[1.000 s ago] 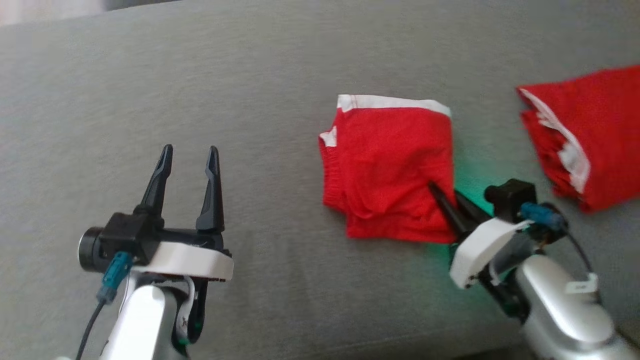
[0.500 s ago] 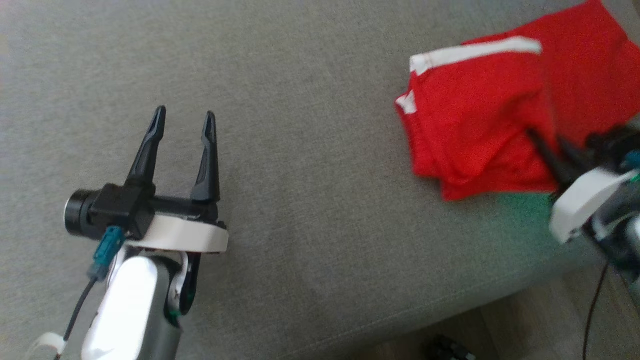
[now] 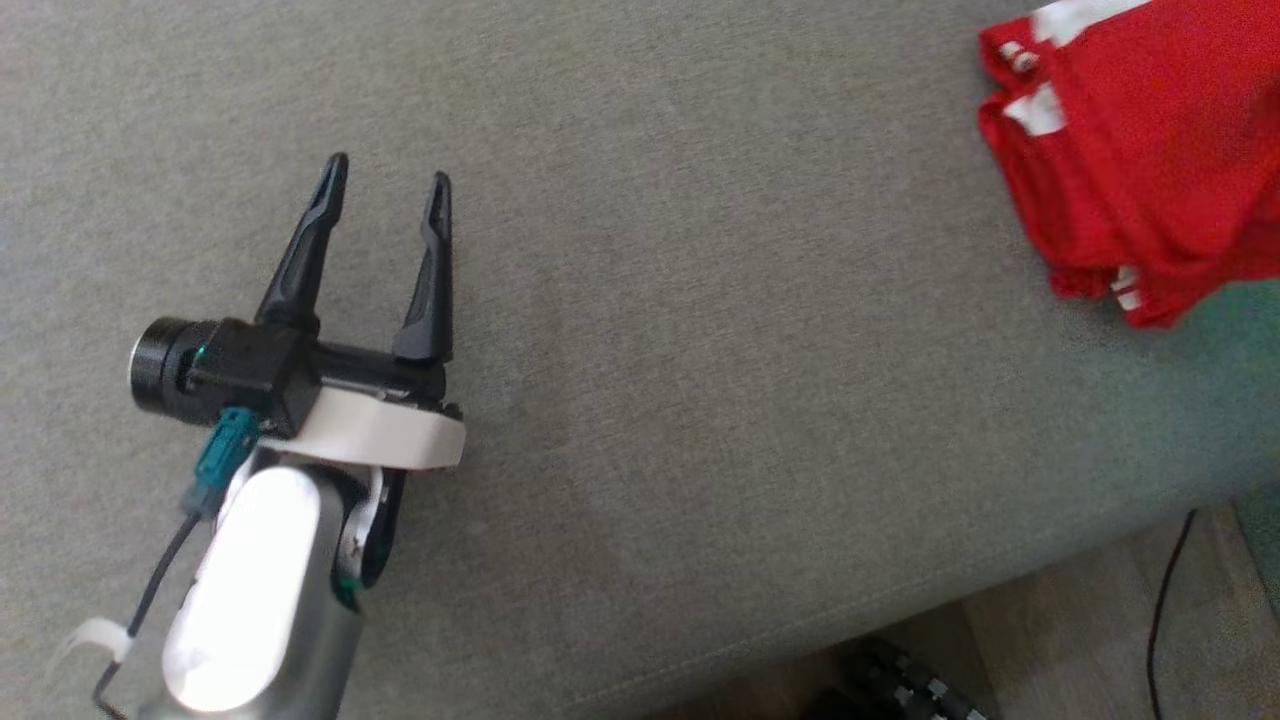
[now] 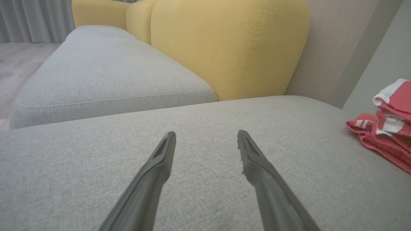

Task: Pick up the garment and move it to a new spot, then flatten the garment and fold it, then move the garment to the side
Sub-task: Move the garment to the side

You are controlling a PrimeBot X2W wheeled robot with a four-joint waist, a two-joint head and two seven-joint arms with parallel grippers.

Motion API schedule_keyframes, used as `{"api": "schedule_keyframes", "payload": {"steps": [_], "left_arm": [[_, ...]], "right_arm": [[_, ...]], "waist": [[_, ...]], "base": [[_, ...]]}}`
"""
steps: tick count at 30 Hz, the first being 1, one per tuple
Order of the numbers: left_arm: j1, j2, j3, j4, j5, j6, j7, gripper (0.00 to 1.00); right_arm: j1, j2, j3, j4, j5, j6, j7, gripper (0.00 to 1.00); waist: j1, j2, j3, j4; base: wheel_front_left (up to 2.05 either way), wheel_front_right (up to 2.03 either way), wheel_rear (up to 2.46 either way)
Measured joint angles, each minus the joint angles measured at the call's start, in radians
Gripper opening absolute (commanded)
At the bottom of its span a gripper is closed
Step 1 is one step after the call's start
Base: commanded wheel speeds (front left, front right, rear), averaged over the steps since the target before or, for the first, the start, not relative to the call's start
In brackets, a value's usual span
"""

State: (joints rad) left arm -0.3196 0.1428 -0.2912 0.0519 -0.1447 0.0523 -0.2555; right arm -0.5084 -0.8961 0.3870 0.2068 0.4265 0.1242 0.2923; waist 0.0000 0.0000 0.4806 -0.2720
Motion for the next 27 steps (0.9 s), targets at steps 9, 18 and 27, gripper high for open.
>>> {"api": "schedule_keyframes", "payload": {"steps": [9, 18, 27], "left_arm": [[-0.046, -0.016, -0.019, 0.021, 0.001, -0.009, 0.000, 1.00], [-0.059, -0.025, -0.021, 0.034, 0.001, -0.017, 0.000, 1.00], [-0.001, -0.025, -0.007, 0.039, 0.001, -0.017, -0.001, 1.00]], "right_arm": [[-0.093, 0.091, -0.062, 0.211, -0.019, 0.000, 0.052, 0.00], [-0.094, 0.213, -0.220, 0.382, -0.041, 0.000, 0.012, 1.00], [0.083, 0.336, -0.505, 0.252, -0.108, 0.000, -0.073, 1.00]], "waist": [[0.0000, 0.0000, 0.033, 0.058], [0.0000, 0.0000, 0.032, 0.093], [-0.0001, 0.0000, -0.067, 0.088]], "base": [[0.00, 0.00, 0.00], [0.00, 0.00, 0.00], [0.00, 0.00, 0.00]]}}
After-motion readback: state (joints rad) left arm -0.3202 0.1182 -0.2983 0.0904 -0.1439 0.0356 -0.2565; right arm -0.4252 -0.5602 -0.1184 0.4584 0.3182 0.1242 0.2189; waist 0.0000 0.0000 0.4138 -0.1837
